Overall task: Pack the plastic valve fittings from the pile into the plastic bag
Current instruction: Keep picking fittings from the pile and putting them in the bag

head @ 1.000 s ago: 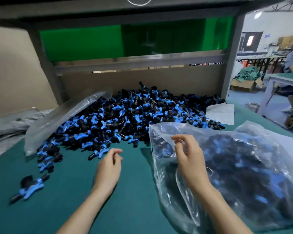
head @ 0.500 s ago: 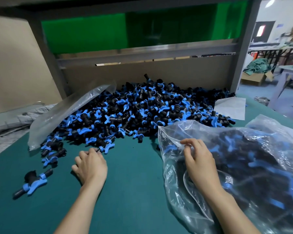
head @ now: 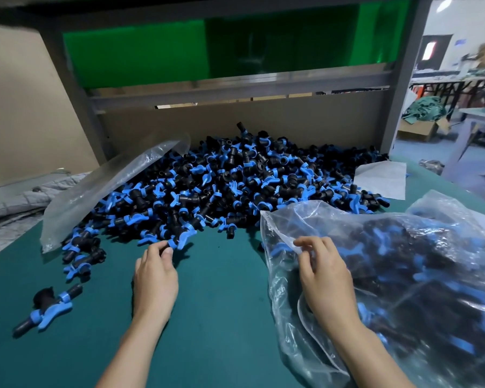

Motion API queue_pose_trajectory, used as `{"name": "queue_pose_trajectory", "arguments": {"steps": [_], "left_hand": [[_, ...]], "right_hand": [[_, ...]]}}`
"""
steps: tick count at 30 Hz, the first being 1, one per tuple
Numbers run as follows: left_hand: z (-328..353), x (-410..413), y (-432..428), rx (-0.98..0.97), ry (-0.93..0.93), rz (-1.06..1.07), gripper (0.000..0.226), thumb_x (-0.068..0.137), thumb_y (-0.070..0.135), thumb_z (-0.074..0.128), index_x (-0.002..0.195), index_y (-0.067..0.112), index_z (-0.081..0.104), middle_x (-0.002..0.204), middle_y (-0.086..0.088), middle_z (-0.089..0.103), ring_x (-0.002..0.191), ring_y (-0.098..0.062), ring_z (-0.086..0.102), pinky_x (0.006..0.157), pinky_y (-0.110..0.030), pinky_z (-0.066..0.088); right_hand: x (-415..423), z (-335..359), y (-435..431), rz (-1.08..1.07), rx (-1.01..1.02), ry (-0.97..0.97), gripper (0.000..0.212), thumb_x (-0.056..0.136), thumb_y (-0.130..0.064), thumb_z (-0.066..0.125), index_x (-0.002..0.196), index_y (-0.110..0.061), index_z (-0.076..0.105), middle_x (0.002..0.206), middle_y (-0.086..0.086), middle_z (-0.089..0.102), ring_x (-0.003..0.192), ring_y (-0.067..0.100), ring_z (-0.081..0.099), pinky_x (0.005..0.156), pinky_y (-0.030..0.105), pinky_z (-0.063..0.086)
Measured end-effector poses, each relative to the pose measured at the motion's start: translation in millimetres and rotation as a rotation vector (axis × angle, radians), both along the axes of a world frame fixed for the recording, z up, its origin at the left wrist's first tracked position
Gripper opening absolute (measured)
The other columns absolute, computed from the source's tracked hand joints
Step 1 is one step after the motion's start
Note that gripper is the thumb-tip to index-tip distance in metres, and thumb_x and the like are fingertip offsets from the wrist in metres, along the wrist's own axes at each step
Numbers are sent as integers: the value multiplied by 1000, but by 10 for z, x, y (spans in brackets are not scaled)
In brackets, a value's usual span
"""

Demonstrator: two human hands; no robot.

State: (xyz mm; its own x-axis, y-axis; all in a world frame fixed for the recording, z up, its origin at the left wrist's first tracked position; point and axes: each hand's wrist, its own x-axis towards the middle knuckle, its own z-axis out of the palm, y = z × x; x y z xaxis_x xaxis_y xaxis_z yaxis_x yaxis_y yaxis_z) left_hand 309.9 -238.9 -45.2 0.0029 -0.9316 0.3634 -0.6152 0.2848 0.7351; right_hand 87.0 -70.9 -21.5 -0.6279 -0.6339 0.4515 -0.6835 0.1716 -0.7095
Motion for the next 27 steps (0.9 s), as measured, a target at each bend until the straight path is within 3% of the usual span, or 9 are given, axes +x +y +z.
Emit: {"name": "queue_pose_trajectory", "arguments": {"steps": [4,7,13,19,27], "left_hand": [[-13,-18,53,-71,31,-131,24,103,36,38,122,31,51,113,9,51,100,-1,38,85,-32,37],[-4,-60,138,-171,2,-207,20,102,35,39,118,31,51,111,17,49,107,-4,43,87,-29,36],[77,-258,364,-225,37,-346,18,101,32,44,116,29,54,106,29,50,107,-6,49,89,-28,38],[112,-319,498,-218,16,-443,14,101,34,46,113,38,50,114,43,43,109,9,43,88,-5,30],[117,-316,504,-229,48,-448,18,98,24,54,109,38,51,111,34,51,109,8,48,89,-3,30]], "right_hand": [[-209,31,79,67,12,71,19,97,-20,47,107,-26,62,106,-12,55,89,11,63,77,41,51],[-304,35,119,72,-26,57,21,97,-14,48,104,-30,61,103,-15,54,89,6,62,75,38,51],[-158,11,45,84,-44,60,21,95,-22,45,104,-31,61,102,-17,56,90,3,61,75,37,50],[-156,-9,50,62,-33,45,20,96,-20,46,105,-29,61,100,-14,56,87,7,61,75,41,51],[-146,-12,52,61,-30,41,17,97,-18,49,103,-28,61,98,-14,55,78,9,58,71,41,48]]}}
